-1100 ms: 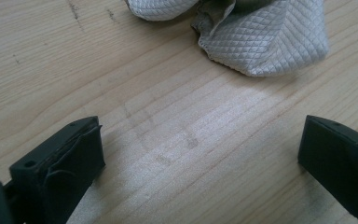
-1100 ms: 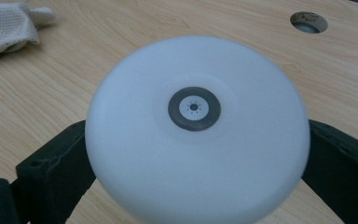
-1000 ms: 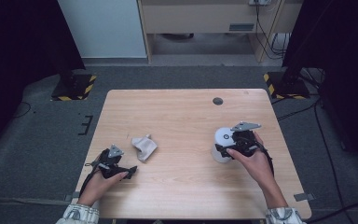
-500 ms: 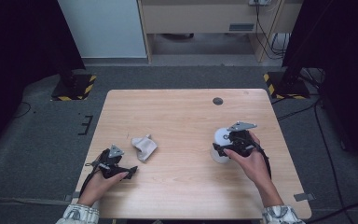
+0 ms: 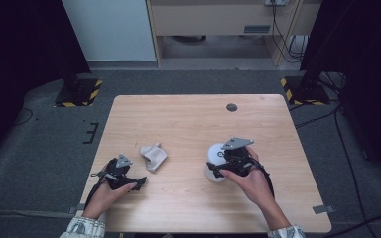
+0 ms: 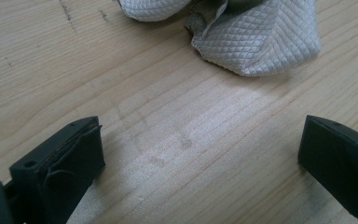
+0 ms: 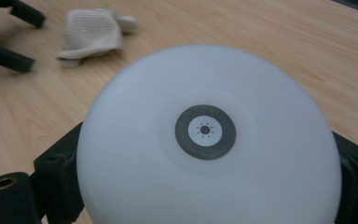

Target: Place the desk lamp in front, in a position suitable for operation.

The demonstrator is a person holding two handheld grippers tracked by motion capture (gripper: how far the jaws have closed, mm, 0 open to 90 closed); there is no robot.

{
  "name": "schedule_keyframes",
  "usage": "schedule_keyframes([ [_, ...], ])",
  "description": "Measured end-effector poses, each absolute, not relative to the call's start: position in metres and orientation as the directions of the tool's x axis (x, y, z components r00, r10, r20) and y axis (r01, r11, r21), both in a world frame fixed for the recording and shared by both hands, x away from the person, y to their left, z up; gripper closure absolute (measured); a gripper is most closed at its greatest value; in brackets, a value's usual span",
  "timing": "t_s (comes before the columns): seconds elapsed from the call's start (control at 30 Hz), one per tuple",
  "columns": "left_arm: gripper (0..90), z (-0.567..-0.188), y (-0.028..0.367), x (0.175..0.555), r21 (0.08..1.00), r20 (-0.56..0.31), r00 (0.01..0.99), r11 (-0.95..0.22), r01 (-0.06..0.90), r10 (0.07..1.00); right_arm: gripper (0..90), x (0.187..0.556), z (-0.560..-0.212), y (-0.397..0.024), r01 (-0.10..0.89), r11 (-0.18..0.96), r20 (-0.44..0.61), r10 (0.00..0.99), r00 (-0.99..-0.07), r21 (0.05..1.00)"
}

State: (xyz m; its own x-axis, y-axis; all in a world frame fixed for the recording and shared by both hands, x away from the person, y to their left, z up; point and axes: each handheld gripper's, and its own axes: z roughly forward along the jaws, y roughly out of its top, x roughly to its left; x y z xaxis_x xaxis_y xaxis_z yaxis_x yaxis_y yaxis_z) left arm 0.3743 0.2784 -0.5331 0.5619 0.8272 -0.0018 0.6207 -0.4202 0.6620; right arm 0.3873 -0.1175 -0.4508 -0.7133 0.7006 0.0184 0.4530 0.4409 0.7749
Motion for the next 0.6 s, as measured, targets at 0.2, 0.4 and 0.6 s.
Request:
schedule_keyframes([
  [0.2,0.0,-0.533,0.278,0.374,0.658,-0.001,0.565,-0.425,0.622,0.825,9.0,0.371,-0.456,-0.089,0.425,0.49,-0.004,0.659,-0.752,0.761],
  [0.4,0.0,-0.533,0.277,0.374,0.658,-0.002,0.568,-0.427,0.621,0.823,9.0,0.366,-0.458,-0.085,0.426,0.498,0.001,0.649,-0.761,0.756],
  [0.6,0.0,-0.533,0.276,0.374,0.659,-0.002,0.57,-0.428,0.619,0.822,8.8,0.365,-0.462,-0.087,0.431,0.489,0.013,0.649,-0.761,0.758],
])
